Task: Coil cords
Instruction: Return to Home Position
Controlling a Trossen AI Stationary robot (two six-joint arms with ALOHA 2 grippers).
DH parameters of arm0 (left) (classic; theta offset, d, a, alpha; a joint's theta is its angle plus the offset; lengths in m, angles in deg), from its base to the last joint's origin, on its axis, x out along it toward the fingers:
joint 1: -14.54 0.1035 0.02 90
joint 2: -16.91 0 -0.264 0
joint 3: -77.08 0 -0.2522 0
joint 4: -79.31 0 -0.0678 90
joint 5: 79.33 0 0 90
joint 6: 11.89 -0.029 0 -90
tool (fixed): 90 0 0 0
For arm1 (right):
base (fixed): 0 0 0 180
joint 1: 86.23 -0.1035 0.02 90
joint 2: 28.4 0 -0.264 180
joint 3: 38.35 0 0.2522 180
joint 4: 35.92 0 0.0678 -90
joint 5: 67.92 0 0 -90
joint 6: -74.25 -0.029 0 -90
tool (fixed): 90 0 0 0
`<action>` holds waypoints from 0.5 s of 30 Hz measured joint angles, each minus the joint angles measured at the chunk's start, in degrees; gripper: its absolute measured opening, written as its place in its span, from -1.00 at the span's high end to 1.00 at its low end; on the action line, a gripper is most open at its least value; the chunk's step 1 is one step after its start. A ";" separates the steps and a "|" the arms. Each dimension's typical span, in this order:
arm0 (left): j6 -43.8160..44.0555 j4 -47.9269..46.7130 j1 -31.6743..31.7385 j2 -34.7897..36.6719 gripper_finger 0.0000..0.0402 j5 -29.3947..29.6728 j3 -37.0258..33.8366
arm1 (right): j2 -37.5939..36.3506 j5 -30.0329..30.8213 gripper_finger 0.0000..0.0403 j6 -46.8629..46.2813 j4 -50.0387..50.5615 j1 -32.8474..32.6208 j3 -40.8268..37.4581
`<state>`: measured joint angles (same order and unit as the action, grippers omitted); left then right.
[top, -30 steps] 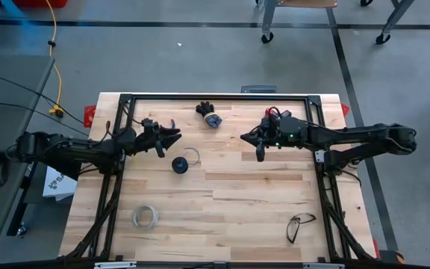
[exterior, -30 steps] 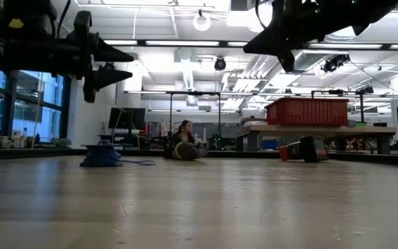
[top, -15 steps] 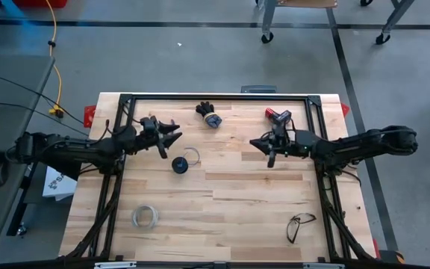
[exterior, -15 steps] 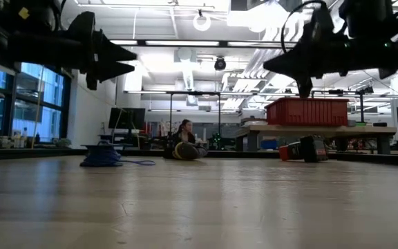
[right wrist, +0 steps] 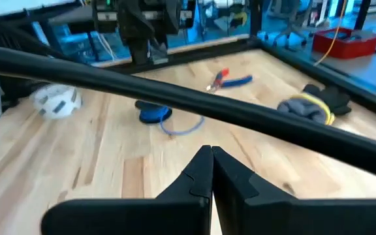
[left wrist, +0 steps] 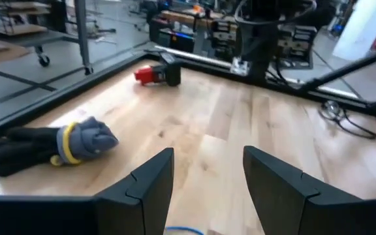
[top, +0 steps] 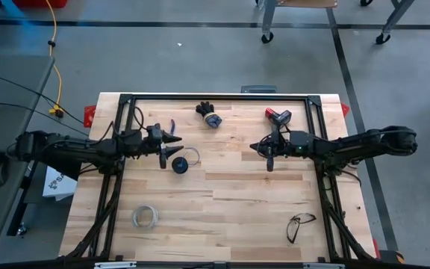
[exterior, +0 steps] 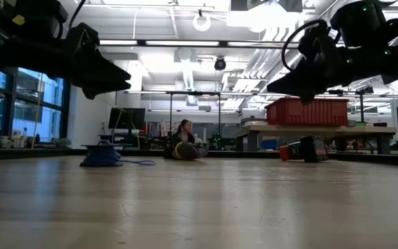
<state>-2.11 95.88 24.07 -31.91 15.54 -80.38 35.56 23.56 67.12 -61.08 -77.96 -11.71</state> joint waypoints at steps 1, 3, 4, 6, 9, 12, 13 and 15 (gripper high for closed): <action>0.00 -0.49 -0.26 0.00 0.11 -0.08 0.00 | 0.00 -0.04 1.00 0.08 0.50 0.00 0.00; -0.02 -1.36 -0.71 -0.02 0.11 0.46 0.00 | 0.07 -0.04 1.00 -0.34 1.22 0.00 0.00; -0.06 -1.41 -0.88 -0.02 0.11 0.84 0.00 | 0.07 -0.03 1.00 -0.34 1.25 0.00 0.00; -1.24 -1.74 -1.30 0.00 0.11 1.84 0.00 | 0.07 0.22 1.00 -0.34 1.38 0.00 -0.02; -3.94 -2.97 -2.26 -0.02 0.11 3.55 0.00 | 0.04 0.67 1.00 -0.79 0.30 -0.02 -1.89; -6.01 -3.80 -3.41 -0.02 0.11 4.27 0.00 | 0.07 2.39 1.00 -3.35 -3.88 -0.38 -5.78; -6.02 -3.97 -3.89 -0.02 0.11 4.26 0.00 | 0.07 3.07 1.00 -3.70 -5.49 -0.69 -6.89; -5.49 -5.05 -4.89 -0.21 0.11 4.12 0.00 | 0.04 4.85 1.00 -3.57 -6.45 -1.38 -8.46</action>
<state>-7.60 90.83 19.18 -32.12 19.66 -80.38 35.61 28.41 63.55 -67.53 -79.34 -20.17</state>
